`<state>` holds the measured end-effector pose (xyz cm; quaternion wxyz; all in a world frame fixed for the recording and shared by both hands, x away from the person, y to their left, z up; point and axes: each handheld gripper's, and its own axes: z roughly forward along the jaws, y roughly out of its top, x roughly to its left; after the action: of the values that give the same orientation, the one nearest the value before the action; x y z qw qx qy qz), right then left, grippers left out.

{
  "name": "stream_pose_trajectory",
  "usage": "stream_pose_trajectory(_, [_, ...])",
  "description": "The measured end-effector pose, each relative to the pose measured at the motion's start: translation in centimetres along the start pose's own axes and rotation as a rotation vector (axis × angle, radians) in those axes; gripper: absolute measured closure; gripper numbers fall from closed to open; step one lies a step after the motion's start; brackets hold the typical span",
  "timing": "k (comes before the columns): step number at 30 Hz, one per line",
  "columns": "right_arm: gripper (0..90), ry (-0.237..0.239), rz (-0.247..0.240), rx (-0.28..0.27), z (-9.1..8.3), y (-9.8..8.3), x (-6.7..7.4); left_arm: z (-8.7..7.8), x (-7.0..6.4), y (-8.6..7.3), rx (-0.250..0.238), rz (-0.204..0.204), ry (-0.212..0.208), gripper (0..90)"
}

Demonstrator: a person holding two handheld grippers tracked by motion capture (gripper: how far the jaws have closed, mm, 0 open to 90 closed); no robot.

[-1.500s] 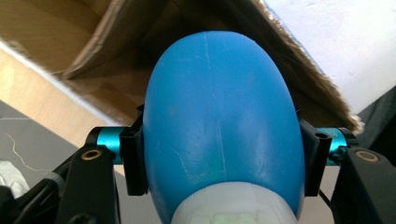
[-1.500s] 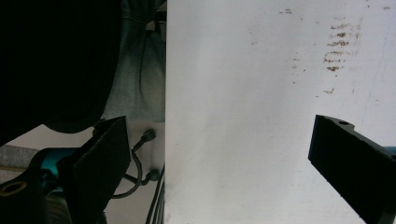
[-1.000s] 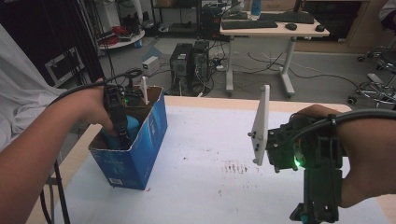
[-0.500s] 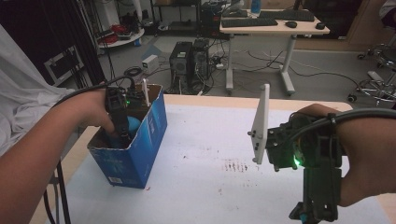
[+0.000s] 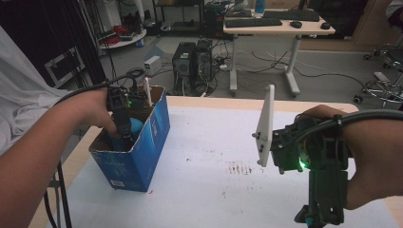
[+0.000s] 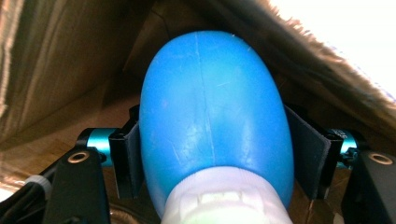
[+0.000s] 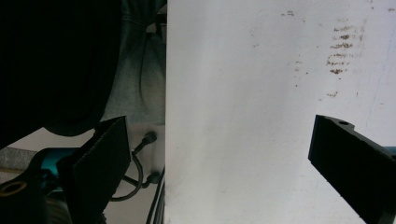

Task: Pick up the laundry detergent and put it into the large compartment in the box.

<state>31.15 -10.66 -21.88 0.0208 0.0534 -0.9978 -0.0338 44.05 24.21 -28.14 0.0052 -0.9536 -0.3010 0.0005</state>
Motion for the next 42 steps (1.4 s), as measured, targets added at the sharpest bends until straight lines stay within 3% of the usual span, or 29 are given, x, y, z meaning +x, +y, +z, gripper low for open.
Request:
stream_pose_trajectory(17, [5.1,0.001,-0.006,-0.001,0.0,0.0,0.2,-1.6,-0.2,-0.3,-0.012,-0.003,0.018,25.0])
stream_pose_trajectory(23, [5.1,-0.001,-0.005,0.004,-0.1,0.1,0.3,-3.0,-0.5,-0.4,-0.013,0.002,0.038,24.2])
stream_pose_trajectory(38, [5.1,-0.009,-0.015,0.0,-0.5,0.2,0.5,-7.0,-2.3,0.7,-0.02,0.056,0.073,20.0])
stream_pose_trajectory(42, [5.1,-0.006,-0.019,-0.001,-0.5,0.1,0.3,-8.4,-3.3,1.2,-0.025,0.098,0.081,17.7])
